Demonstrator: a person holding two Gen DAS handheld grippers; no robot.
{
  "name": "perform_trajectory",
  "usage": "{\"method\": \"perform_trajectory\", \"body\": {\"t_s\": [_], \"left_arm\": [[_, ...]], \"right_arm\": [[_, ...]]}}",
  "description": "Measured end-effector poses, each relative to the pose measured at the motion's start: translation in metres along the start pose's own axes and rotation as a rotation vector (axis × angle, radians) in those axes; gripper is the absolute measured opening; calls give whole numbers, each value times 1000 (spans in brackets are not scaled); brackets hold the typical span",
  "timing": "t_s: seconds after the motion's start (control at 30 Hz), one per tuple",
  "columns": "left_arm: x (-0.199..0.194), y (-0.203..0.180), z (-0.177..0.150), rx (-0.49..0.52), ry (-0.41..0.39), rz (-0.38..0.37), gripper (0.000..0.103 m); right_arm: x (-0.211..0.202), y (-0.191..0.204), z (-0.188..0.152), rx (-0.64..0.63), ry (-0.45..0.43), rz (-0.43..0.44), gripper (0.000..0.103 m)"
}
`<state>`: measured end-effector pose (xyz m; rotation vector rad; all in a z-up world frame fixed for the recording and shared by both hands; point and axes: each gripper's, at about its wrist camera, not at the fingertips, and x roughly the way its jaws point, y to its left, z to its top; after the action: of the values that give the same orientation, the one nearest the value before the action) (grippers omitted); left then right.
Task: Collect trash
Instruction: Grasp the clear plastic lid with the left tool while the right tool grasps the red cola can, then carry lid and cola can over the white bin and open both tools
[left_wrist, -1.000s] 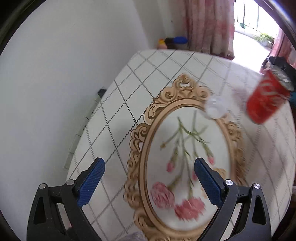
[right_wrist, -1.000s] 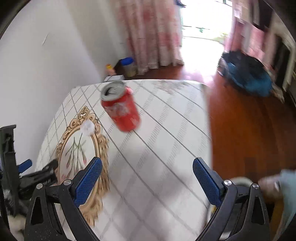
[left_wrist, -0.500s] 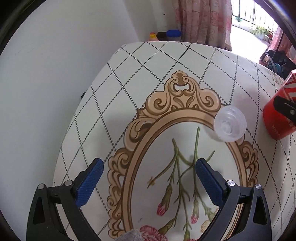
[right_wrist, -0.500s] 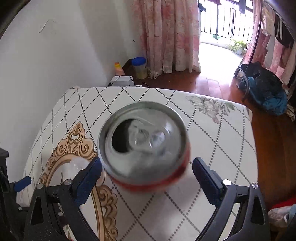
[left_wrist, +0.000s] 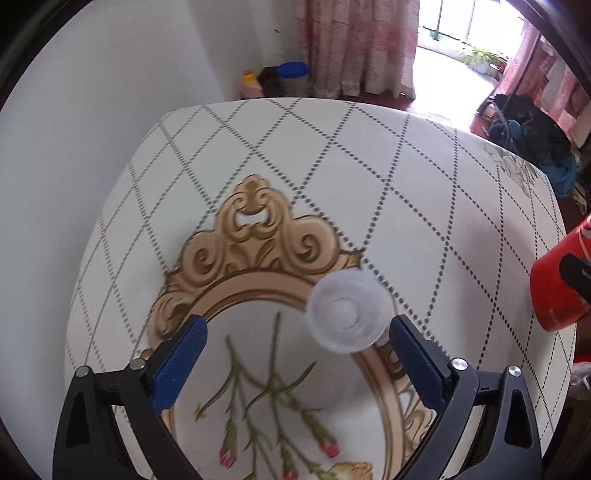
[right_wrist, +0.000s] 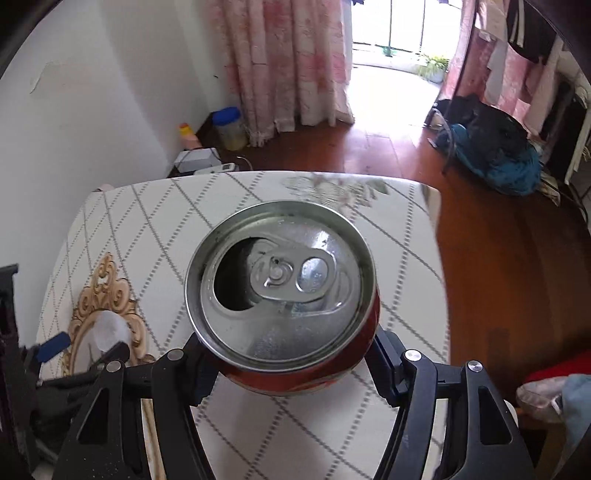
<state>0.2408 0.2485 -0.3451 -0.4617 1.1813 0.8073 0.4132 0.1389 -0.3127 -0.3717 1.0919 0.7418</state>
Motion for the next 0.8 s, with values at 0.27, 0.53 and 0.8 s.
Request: {"method": "perform_trajectory", "body": {"t_s": [0.27,0.53,0.8], "left_arm": [[2,1,8,3,-44,-11,36],[-41,9,1,0,-136,-3,36],[-125,2,-14,46,-260,-34,36]], "right_arm": [[-4,-4,-4,-13,3,-2,69],[-29,-1,-11,-29,-22,-4,69],[-103,-18,-26,9,-110,22,68]]}}
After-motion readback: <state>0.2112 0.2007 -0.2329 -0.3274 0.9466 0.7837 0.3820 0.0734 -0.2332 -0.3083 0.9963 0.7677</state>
